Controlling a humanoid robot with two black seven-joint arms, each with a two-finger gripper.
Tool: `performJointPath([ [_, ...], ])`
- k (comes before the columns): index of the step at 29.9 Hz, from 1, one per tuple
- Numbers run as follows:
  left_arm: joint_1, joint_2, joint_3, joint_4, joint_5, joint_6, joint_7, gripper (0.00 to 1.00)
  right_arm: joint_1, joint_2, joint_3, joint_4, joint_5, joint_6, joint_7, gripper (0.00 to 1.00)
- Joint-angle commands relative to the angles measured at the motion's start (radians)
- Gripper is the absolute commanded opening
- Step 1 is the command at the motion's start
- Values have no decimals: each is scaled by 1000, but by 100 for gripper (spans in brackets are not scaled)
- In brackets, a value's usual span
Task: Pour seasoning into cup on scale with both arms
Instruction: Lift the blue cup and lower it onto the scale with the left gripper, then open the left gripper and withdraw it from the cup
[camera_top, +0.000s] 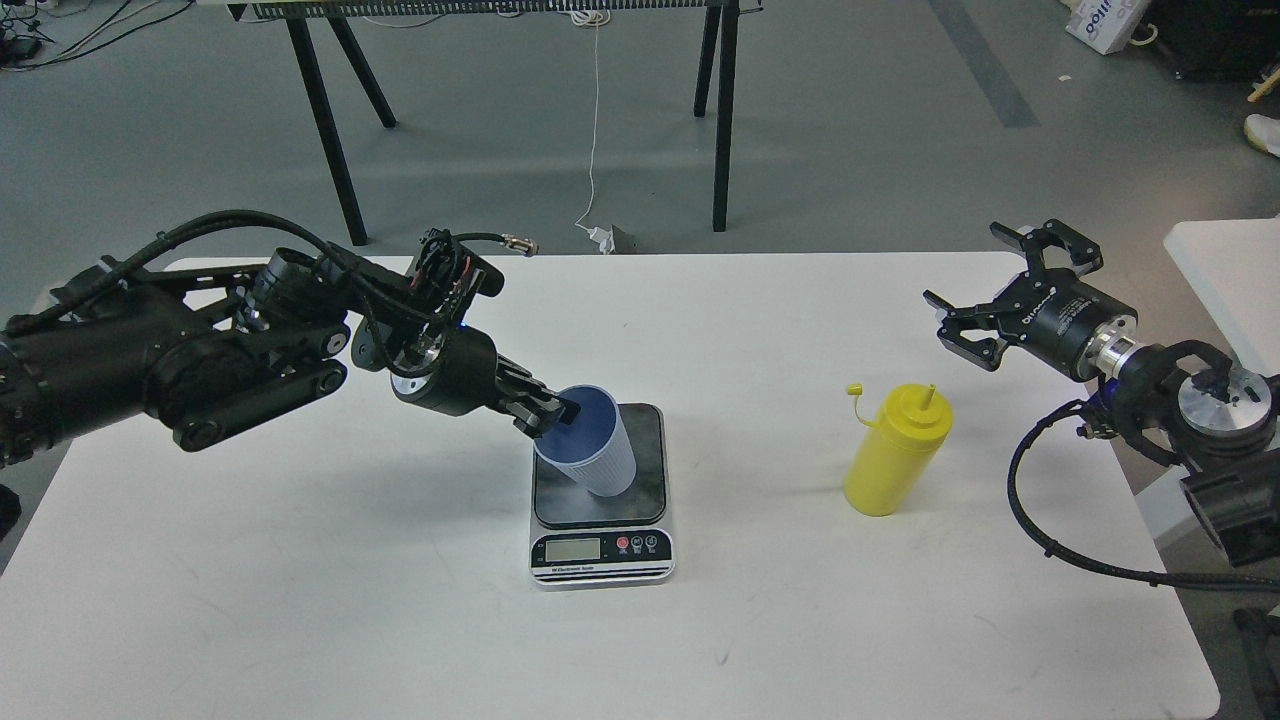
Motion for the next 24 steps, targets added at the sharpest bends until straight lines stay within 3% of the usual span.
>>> performJointPath([
  [1,13,-2,-4,-6,-2,0,0,23,0,0,0,0,0,0,0,98],
  [4,13,1,-7,-11,-5,0,0,36,0,0,-2,0,0,0,0,98],
  [7,11,3,-10,-14,-42,0,0,56,-2,0,-5,0,0,0,0,98],
  [14,-12,9,-54,-14,-220,0,0,86,-2,0,-12,3,0,0,-3,98],
  [21,-12,72,-242,1,-404,0,0,93,20,-23,-9,19,1,0,-14,98],
  [24,4,99,-315,49,-554,0,0,93,21,-95,1,76,17,0,-17,98],
])
